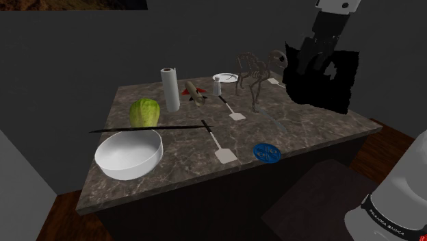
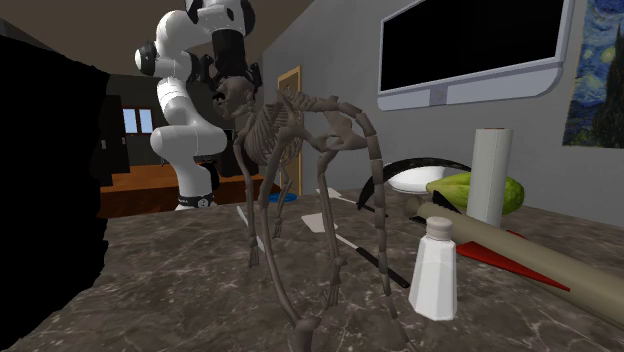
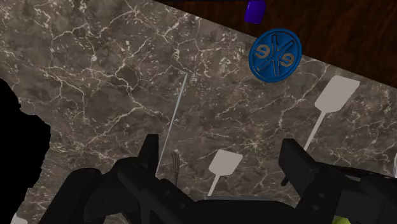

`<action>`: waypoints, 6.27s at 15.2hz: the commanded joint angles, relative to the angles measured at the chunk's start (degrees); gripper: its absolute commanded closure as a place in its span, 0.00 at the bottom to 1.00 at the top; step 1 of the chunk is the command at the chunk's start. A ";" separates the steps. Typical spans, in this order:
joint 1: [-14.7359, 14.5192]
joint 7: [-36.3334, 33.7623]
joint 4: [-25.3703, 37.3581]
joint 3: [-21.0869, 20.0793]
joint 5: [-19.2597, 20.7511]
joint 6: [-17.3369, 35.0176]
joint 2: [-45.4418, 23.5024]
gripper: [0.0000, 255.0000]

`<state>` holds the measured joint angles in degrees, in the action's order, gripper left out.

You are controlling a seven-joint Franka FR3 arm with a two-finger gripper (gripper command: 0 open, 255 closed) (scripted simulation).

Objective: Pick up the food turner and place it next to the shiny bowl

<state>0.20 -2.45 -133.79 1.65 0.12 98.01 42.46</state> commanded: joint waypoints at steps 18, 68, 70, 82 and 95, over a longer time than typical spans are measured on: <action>0.83 -11.70 13.50 -4.10 0.17 20.46 -35.57 0.00; 0.22 -19.70 44.10 -3.50 2.33 20.84 -68.09 1.00; 0.22 -19.65 44.97 -3.52 2.29 19.51 -67.63 1.00; 0.19 -19.39 51.66 -3.58 2.12 11.10 -65.90 1.00; -5.83 -27.66 54.39 -5.85 3.45 7.11 -64.92 1.00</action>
<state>-4.63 -28.66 -79.67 -3.83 3.31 105.39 -22.39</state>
